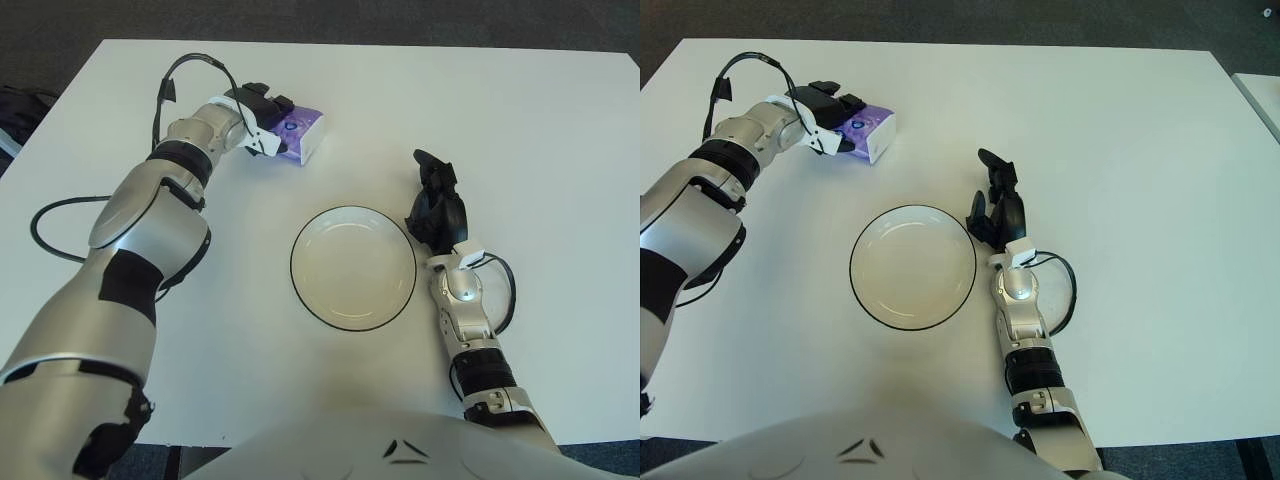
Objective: Put the tissue paper into the plate.
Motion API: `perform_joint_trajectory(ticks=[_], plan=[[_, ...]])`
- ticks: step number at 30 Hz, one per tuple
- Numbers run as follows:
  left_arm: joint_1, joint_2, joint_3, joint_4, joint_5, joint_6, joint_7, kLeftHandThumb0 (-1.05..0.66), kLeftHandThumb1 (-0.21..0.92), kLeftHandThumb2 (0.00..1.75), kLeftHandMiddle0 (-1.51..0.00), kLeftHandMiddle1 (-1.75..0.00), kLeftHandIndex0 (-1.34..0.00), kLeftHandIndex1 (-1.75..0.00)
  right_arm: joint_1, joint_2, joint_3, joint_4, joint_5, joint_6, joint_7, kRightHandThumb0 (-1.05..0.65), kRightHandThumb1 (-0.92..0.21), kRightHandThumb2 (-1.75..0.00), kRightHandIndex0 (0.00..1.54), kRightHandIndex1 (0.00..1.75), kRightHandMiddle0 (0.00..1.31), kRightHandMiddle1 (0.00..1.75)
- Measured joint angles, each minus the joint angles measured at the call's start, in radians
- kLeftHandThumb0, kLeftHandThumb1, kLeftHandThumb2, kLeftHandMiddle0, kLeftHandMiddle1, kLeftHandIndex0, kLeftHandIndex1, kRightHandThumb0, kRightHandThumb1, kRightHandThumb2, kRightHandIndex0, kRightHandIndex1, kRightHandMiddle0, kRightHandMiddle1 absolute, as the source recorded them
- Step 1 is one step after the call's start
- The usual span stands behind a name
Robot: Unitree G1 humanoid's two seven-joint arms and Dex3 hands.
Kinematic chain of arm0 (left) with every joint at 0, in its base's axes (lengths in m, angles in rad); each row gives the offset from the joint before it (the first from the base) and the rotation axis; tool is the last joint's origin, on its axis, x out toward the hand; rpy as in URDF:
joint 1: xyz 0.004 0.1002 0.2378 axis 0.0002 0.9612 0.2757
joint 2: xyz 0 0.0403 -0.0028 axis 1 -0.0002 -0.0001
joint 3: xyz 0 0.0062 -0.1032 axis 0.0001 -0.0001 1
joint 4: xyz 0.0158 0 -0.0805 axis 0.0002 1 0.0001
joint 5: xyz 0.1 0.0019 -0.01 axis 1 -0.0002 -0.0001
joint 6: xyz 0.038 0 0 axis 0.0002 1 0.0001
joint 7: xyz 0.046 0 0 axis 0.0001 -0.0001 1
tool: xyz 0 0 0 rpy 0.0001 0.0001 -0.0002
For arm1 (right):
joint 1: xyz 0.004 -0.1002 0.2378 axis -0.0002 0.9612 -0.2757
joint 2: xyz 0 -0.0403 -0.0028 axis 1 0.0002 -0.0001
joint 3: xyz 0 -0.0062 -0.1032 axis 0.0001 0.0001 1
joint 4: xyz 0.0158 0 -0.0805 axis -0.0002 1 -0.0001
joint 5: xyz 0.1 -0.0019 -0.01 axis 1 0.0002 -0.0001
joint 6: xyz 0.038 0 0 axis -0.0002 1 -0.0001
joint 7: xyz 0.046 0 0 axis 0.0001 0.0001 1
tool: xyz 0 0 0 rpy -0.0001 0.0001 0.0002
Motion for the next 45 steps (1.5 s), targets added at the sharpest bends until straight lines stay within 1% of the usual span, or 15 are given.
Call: perform_joint_trajectory(ticks=[9, 14, 30, 34, 37, 38, 39, 40, 41, 42, 43, 44, 45], plan=[[-0.005, 0.0, -0.042, -0.003, 0.016, 0.003, 0.0, -1.05, 0.92, 0.69, 0.0, 0.0, 0.0, -0.14, 0.012, 0.0, 0.0, -0.012, 0.001, 0.0, 0.019, -0.57, -0.92, -0.94, 0.34, 0.06, 0.0, 0.75], [-0.014, 0.0, -0.078, -0.005, 0.041, 0.005, 0.003, -1.05, 0.92, 0.65, 0.0, 0.0, 0.0, -0.11, 0.018, 0.001, 0.0, -0.017, 0.001, 0.0, 0.032, -0.56, -0.92, -0.97, 0.34, 0.06, 0.0, 0.75], [-0.034, 0.001, -0.177, -0.008, 0.114, 0.014, 0.054, -1.05, 0.92, 0.64, 0.0, 0.0, 0.0, -0.09, 0.026, 0.002, 0.0, -0.025, 0.001, -0.001, 0.051, -0.54, -0.92, -0.99, 0.34, 0.06, 0.0, 0.76], [-0.034, 0.001, -0.188, -0.008, 0.121, 0.016, 0.067, -1.05, 0.92, 0.58, 0.0, 0.0, 0.0, -0.11, 0.03, 0.002, 0.0, -0.029, 0.001, -0.001, 0.054, -0.55, -0.92, -0.99, 0.34, 0.06, 0.0, 0.75], [-0.032, 0.001, -0.193, -0.008, 0.121, 0.019, 0.078, -1.05, 0.92, 0.44, -0.01, 0.0, 0.0, -0.23, 0.035, 0.002, 0.0, -0.034, 0.001, -0.002, 0.062, -0.55, -0.92, -0.98, 0.34, 0.06, 0.0, 0.74], [-0.031, 0.001, -0.193, -0.007, 0.121, 0.02, 0.086, -1.05, 0.92, 0.42, -0.01, 0.0, 0.0, -0.25, 0.036, 0.002, 0.0, -0.035, 0.002, -0.002, 0.064, -0.55, -0.92, -0.98, 0.34, 0.06, 0.0, 0.74], [-0.029, 0.002, -0.193, -0.007, 0.121, 0.021, 0.092, -1.05, 0.91, 0.37, -0.06, -0.03, 0.0, -0.31, 0.037, 0.002, 0.0, -0.035, 0.002, -0.003, 0.066, -0.55, -0.92, -0.98, 0.34, 0.06, 0.0, 0.74], [-0.025, 0.002, -0.193, -0.006, 0.121, 0.023, 0.105, -1.01, 0.9, 0.29, -0.08, -0.18, 0.0, -0.42, 0.038, 0.002, 0.0, -0.035, 0.003, -0.003, 0.068, -0.55, -0.92, -0.98, 0.34, 0.06, 0.0, 0.74], [-0.019, 0.003, -0.192, -0.006, 0.121, 0.026, 0.125, -1.0, 0.89, 0.27, -0.06, -0.28, 0.0, -0.46, 0.038, 0.002, 0.0, -0.035, 0.003, -0.003, 0.07, -0.55, -0.92, -0.98, 0.34, 0.06, 0.0, 0.74], [-0.011, 0.004, -0.192, -0.006, 0.121, 0.032, 0.151, -0.97, 0.87, 0.22, -0.04, -0.51, 0.0, -0.58, 0.038, 0.002, 0.0, -0.036, 0.004, -0.004, 0.071, -0.56, -0.92, -0.98, 0.34, 0.06, 0.0, 0.74], [-0.002, 0.005, -0.191, -0.006, 0.121, 0.037, 0.175, -0.95, 0.86, 0.2, -0.03, -0.67, 0.0, -0.66, 0.038, 0.003, 0.0, -0.036, 0.004, -0.004, 0.073, -0.56, -0.92, -0.97, 0.34, 0.06, 0.0, 0.74], [0.008, 0.006, -0.189, -0.005, 0.12, 0.044, 0.204, -0.94, 0.86, 0.19, -0.02, -0.72, 0.0, -0.69, 0.039, 0.003, 0.0, -0.036, 0.005, -0.004, 0.074, -0.56, -0.92, -0.97, 0.34, 0.06, 0.0, 0.74], [0.017, 0.007, -0.188, -0.005, 0.119, 0.049, 0.229, -0.9, 0.84, 0.17, -0.05, -0.82, 0.0, -0.81, 0.039, 0.003, 0.0, -0.036, 0.005, -0.005, 0.075, -0.56, -0.92, -0.97, 0.34, 0.06, 0.0, 0.74]])
